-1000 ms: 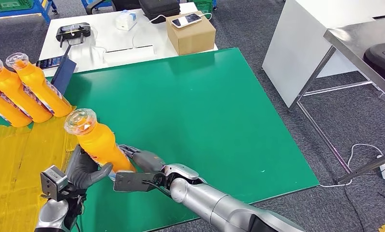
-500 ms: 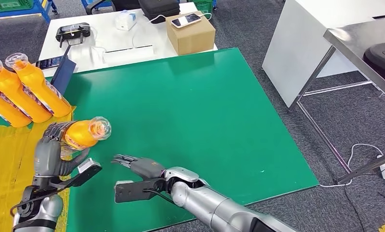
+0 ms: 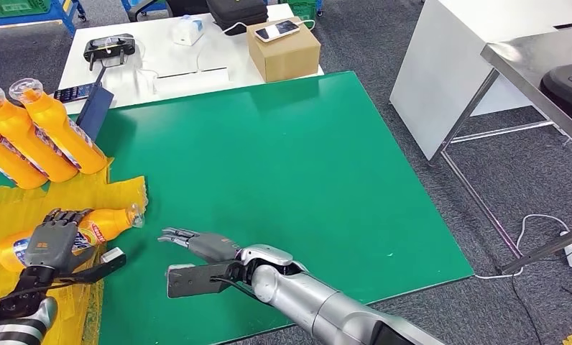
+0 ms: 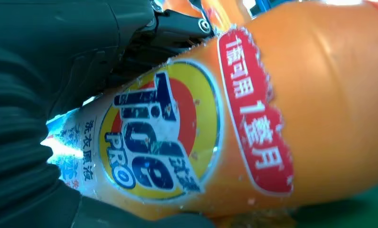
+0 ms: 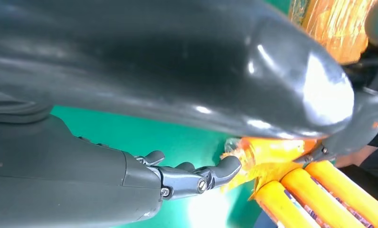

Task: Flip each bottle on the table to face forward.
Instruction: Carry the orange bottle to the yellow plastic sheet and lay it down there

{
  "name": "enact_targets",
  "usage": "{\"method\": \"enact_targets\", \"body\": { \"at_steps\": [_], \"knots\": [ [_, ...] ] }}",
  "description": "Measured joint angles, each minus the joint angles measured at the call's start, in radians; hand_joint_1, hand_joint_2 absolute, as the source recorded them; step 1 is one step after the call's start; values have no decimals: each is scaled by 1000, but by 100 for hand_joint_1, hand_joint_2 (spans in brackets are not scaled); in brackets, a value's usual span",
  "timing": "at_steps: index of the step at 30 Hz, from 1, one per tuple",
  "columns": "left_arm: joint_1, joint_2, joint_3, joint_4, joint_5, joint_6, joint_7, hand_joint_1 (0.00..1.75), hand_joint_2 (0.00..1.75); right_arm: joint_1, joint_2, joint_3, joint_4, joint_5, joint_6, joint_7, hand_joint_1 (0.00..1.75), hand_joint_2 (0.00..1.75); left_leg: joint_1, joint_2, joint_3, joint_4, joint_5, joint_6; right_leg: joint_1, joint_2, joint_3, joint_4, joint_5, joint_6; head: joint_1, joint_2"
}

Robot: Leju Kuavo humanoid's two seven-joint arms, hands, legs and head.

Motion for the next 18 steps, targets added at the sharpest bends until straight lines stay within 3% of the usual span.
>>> {"method": "enact_targets", "body": {
  "at_steps": [2,10,14,18],
  "knots": [
    [-39,23,-26,56,0,-38,-3,2,175,-1,0,0,-4,-1,4,0,0,0,0,0,2,0,0,0,0,0,2,0,0,0,0,0],
    [-133,54,-85,188,48,-98,-42,0,175,-2,-3,0,-14,-7,5,1,0,0,3,1,10,-1,1,-5,1,0,8,0,1,-6,0,0],
    [-124,65,-80,193,140,-99,-141,0,175,-2,-14,-1,-16,-8,-5,1,0,0,5,2,10,-1,3,-7,3,1,8,1,3,-8,0,0],
    [-57,78,-43,107,307,-125,-279,0,175,-1,-34,-15,-26,-8,-24,-5,0,0,5,2,10,-1,3,-7,3,1,7,1,3,-8,0,0]
  ]
}}
